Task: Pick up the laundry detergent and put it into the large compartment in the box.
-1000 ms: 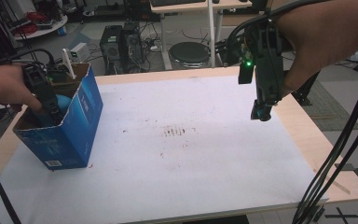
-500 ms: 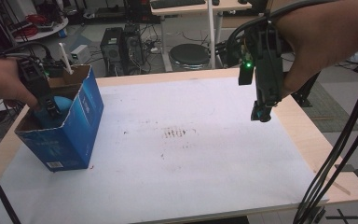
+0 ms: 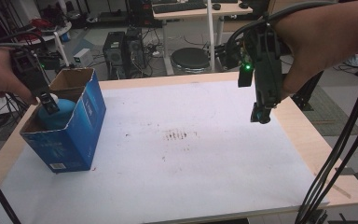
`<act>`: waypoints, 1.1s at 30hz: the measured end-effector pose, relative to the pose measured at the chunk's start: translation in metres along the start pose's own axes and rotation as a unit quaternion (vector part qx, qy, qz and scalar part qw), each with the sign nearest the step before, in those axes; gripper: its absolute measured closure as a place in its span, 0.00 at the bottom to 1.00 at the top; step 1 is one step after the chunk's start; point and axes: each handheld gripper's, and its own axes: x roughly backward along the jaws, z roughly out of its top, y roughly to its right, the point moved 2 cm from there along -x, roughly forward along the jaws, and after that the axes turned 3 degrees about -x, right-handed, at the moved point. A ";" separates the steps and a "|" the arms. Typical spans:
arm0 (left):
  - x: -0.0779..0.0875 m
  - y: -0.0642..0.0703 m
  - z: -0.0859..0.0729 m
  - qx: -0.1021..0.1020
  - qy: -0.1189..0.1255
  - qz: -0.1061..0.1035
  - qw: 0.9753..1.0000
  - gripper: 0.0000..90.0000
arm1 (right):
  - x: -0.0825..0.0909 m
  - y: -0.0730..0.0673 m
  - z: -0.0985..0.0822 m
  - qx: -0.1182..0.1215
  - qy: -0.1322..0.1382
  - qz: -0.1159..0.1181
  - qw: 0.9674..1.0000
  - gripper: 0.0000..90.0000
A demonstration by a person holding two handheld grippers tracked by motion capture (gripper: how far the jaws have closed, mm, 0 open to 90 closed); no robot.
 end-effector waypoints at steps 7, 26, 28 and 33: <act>0.021 0.011 0.002 -0.010 0.008 0.006 1.000 0.20 | 0.003 -0.002 -0.001 0.000 0.000 -0.002 1.000 0.02; 0.039 0.056 0.028 -0.093 0.011 -0.015 0.996 0.09 | 0.005 -0.003 -0.001 0.002 0.003 -0.004 1.000 0.02; 0.037 0.061 0.032 -0.101 0.009 -0.015 0.995 0.07 | 0.005 -0.004 -0.001 0.001 0.001 -0.004 1.000 0.02; 0.032 0.075 0.041 -0.134 0.010 -0.017 0.991 0.04 | 0.004 -0.004 -0.002 -0.005 0.001 -0.003 1.000 0.02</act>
